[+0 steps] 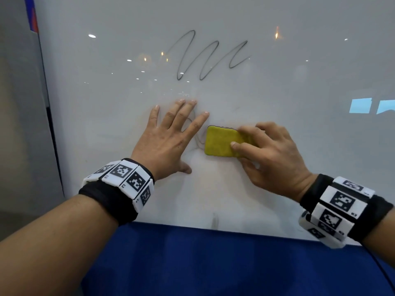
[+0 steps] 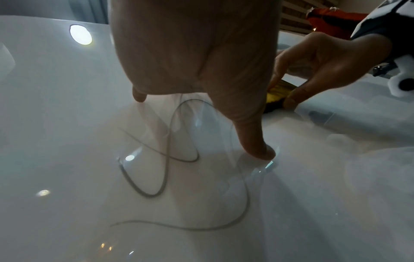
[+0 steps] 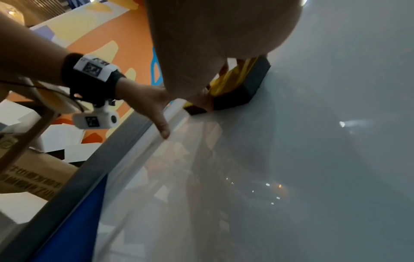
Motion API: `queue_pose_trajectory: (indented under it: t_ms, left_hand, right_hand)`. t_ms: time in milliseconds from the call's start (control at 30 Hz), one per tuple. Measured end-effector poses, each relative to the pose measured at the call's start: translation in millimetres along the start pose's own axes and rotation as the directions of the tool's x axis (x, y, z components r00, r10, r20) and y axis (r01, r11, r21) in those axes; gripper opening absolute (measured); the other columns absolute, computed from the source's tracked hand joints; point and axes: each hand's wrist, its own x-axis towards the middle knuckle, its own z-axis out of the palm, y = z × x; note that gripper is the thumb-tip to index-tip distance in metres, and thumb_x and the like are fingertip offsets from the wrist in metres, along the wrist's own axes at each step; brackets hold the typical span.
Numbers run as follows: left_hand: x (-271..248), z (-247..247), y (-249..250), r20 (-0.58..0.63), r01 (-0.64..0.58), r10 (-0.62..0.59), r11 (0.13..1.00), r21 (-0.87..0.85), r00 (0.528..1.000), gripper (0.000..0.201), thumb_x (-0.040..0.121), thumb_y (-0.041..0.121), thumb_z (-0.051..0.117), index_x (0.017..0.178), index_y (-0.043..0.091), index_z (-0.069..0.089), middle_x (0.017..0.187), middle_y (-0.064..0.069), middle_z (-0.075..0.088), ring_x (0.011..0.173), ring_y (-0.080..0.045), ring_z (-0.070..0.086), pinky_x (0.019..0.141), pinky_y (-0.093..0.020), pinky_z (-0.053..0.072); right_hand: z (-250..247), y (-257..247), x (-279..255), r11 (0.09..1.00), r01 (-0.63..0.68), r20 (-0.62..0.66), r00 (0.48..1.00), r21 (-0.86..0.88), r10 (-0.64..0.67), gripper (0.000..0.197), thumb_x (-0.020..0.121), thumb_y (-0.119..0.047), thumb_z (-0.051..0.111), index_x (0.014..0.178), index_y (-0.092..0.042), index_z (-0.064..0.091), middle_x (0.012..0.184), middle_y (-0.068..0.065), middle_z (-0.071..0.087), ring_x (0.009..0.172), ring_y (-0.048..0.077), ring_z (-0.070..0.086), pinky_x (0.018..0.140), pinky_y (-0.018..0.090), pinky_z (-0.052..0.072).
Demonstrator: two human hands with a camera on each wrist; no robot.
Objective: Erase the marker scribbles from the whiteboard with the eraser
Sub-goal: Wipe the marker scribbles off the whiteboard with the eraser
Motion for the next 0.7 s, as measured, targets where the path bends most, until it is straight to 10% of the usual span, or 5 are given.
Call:
queue_pose_trajectory:
  t_ms: [700]
  left_hand:
    - [-10, 4, -22, 0.021, 0.023, -0.023, 1.0, -0.015, 1.0, 0.142, 0.059, 0.068, 0.078, 0.153, 0.024, -0.019, 0.161, 0.002, -0.019, 0.149, -0.019, -0.014, 0.12, -0.055, 0.007]
  right_hand:
    - [11, -22, 36, 0.99, 0.141, 0.079, 0.987, -0.001, -0.141, 0.021, 0.084, -0.018, 0.064, 0.104, -0.018, 0.071, 0.121, 0.012, 0.066, 0.098, 0.039, 0.058, 0.079, 0.044, 0.047]
